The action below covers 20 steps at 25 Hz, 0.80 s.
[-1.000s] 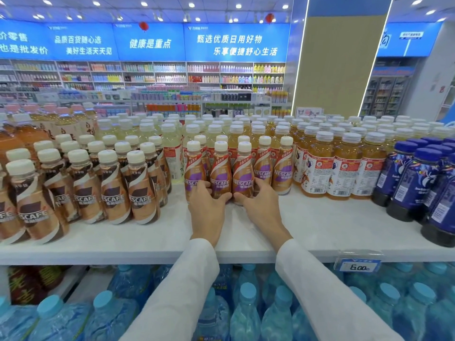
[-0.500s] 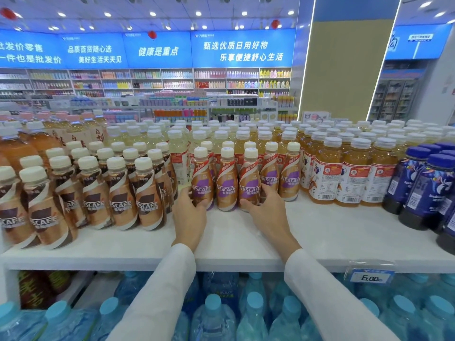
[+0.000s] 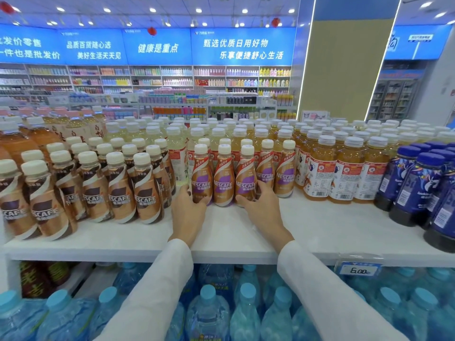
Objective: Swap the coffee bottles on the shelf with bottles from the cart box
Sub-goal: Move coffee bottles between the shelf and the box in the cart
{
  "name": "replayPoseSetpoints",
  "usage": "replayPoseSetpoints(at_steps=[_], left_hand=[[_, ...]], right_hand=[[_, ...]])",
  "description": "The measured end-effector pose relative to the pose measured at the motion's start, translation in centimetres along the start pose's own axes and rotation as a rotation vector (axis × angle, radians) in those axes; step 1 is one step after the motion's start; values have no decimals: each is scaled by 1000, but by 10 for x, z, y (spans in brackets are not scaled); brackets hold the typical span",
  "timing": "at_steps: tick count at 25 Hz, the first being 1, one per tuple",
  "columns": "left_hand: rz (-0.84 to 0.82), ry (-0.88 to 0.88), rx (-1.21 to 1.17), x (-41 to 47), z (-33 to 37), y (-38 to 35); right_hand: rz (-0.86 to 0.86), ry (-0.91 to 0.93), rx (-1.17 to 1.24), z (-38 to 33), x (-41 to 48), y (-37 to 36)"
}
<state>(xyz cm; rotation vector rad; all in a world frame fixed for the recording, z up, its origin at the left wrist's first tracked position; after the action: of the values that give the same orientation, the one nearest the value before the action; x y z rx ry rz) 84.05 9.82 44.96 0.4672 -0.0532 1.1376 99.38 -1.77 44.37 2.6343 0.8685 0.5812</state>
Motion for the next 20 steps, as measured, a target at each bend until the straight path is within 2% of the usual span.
replayPoseSetpoints(at_steps=[5, 11, 16, 20], left_hand=[[-14, 14, 168, -47, 6, 19], [169, -28, 225, -155, -17, 84], [365, 196, 305, -267, -80, 164], [487, 421, 318, -359, -129, 229]], right_hand=[[-82, 34, -65, -12, -58, 19], [-260, 266, -114, -36, -142, -1], [-478, 355, -73, -43, -224, -68], [-679, 309, -51, -41, -298, -152]])
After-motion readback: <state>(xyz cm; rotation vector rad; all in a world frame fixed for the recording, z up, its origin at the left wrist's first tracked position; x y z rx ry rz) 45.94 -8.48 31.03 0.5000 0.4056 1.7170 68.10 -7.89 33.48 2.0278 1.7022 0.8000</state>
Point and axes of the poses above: each hand's wrist, its own x-axis towards the middle knuckle, its own y-axis out of the back of the hand, z = x × y, the point moved 2 cm from there along x, towards the middle knuckle, and after that the axes turned 4 degrees about -z, right-handed, at the moved point
